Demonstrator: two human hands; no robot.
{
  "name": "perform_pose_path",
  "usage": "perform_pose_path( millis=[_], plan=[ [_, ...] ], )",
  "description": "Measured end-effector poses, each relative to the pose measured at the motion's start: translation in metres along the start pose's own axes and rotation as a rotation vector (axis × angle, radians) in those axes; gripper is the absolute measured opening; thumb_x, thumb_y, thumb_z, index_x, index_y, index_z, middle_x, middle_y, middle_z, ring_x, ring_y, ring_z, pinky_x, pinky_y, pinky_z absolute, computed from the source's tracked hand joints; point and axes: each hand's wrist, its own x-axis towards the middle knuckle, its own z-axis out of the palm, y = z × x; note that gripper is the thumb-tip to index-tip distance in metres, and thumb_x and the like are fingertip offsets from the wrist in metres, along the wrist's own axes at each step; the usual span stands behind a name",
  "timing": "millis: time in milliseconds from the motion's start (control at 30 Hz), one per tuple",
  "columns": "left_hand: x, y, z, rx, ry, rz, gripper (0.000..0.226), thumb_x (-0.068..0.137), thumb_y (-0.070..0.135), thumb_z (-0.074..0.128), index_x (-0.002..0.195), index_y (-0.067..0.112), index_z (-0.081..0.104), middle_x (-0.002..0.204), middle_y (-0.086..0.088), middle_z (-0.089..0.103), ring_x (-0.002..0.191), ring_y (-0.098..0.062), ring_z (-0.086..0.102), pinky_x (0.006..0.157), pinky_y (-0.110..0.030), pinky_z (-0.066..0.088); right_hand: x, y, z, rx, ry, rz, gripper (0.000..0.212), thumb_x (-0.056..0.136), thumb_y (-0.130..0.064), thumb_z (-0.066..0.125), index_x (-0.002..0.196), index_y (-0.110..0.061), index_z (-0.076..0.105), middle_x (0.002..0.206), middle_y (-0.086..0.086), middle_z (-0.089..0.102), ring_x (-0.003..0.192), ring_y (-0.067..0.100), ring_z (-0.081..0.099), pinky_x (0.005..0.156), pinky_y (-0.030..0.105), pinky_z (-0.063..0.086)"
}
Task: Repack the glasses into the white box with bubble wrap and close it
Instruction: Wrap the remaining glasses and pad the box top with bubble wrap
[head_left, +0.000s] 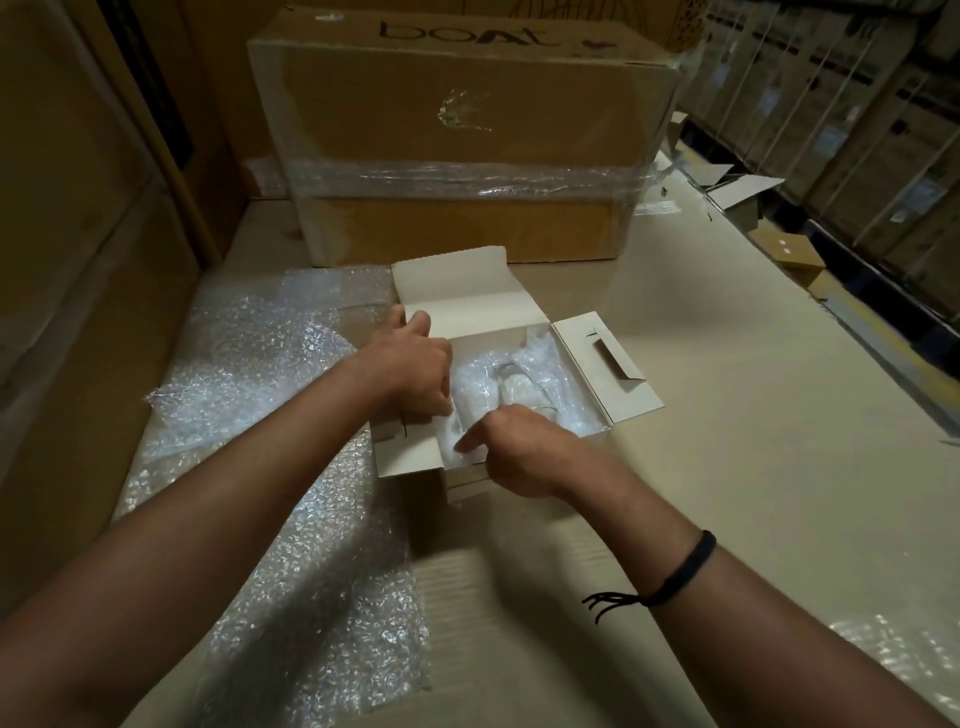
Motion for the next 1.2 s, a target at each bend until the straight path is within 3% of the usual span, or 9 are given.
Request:
perform_pose_path(
  millis=[233, 400, 533, 667, 767, 833, 967, 1067, 1200],
  plan=[
    [0.009, 0.016, -0.011, 0.143, -0.086, -0.055, 0.042, 0.074, 0.056, 0.070, 0.106, 0.029, 0.068, 0.112, 0.009, 0.062, 0.122, -0.025, 0.033, 0.108, -0.049, 0.014, -0.013, 0.000, -0.011, 0.054, 0.044, 0.006, 0.044, 0.086, -0.007, 0.044, 0.123, -0.016, 0.065, 0.125, 0.008, 0.065, 0.115, 0.023, 0.060, 0.095, 0.033, 0.049],
    [0.008, -0.006, -0.020, -0.127, 0.173, -0.095, 0.011, 0.077, 0.038, 0.073, 0.085, 0.031, 0.072, 0.085, 0.013, 0.065, 0.104, -0.018, 0.043, 0.092, -0.042, 0.023, -0.016, -0.002, -0.001, -0.060, -0.099, -0.002, 0.041, 0.091, -0.031, 0.037, 0.110, -0.008, 0.065, 0.115, 0.012, 0.067, 0.103, 0.033, 0.060, 0.093, 0.045, 0.047],
    [0.001, 0.004, -0.018, 0.008, -0.008, -0.055, 0.021, 0.086, 0.038, 0.057, 0.101, 0.031, 0.071, 0.099, 0.009, 0.065, 0.111, -0.017, 0.036, 0.105, -0.049, 0.015, -0.010, -0.006, -0.002, -0.126, -0.166, -0.005, 0.042, 0.094, -0.033, 0.035, 0.115, -0.011, 0.064, 0.124, 0.010, 0.064, 0.112, 0.029, 0.057, 0.101, 0.047, 0.036],
    [-0.004, 0.012, -0.010, 0.063, -0.121, -0.044, 0.029, 0.087, 0.033, 0.052, 0.109, 0.029, 0.070, 0.111, 0.004, 0.062, 0.123, -0.019, 0.029, 0.111, -0.054, -0.003, -0.013, -0.005, -0.009, -0.090, -0.091, -0.002, 0.039, 0.092, -0.031, 0.038, 0.115, -0.015, 0.066, 0.122, 0.008, 0.066, 0.110, 0.029, 0.059, 0.100, 0.045, 0.042],
    [-0.005, 0.009, -0.013, -0.040, -0.068, -0.084, 0.027, 0.086, 0.031, 0.053, 0.107, 0.029, 0.070, 0.111, 0.002, 0.063, 0.125, -0.020, 0.033, 0.109, -0.052, 0.000, -0.018, -0.003, -0.010, -0.083, 0.018, -0.032, 0.040, 0.090, -0.029, 0.038, 0.119, -0.022, 0.066, 0.124, 0.004, 0.066, 0.110, 0.027, 0.060, 0.097, 0.043, 0.047],
    [-0.006, 0.007, -0.016, -0.059, 0.024, -0.106, 0.023, 0.086, 0.033, 0.055, 0.101, 0.030, 0.072, 0.102, 0.004, 0.066, 0.119, -0.018, 0.040, 0.107, -0.051, 0.006, -0.019, -0.004, -0.006, -0.107, -0.061, -0.024, 0.039, 0.091, -0.031, 0.037, 0.114, -0.021, 0.067, 0.118, 0.006, 0.068, 0.104, 0.028, 0.061, 0.092, 0.042, 0.049],
    [-0.011, 0.011, -0.013, -0.036, 0.016, -0.102, 0.022, 0.087, 0.039, 0.057, 0.100, 0.031, 0.072, 0.102, 0.005, 0.067, 0.118, -0.019, 0.041, 0.106, -0.051, 0.007, -0.016, 0.000, -0.005, -0.019, -0.126, -0.020, 0.039, 0.090, -0.029, 0.037, 0.107, -0.012, 0.068, 0.113, 0.009, 0.069, 0.100, 0.028, 0.062, 0.091, 0.043, 0.050],
    [-0.015, 0.011, -0.010, -0.122, 0.130, -0.079, 0.026, 0.086, 0.047, 0.062, 0.109, 0.036, 0.067, 0.118, 0.011, 0.065, 0.122, -0.017, 0.041, 0.108, -0.050, 0.010, -0.016, 0.019, -0.026, 0.068, 0.029, 0.030, 0.036, 0.088, -0.015, 0.046, 0.115, -0.021, 0.070, 0.120, 0.004, 0.068, 0.110, 0.023, 0.061, 0.096, 0.034, 0.048],
    [-0.019, 0.022, -0.007, -0.118, 0.152, -0.010, 0.054, 0.083, 0.067, 0.053, 0.131, 0.042, 0.050, 0.142, 0.010, 0.047, 0.131, -0.018, 0.037, 0.110, -0.053, 0.012, -0.007, 0.066, -0.056, -0.224, 0.308, 0.108, 0.036, 0.088, -0.015, 0.057, 0.120, -0.029, 0.066, 0.125, 0.000, 0.066, 0.113, 0.022, 0.059, 0.097, 0.035, 0.047]
  ],
)
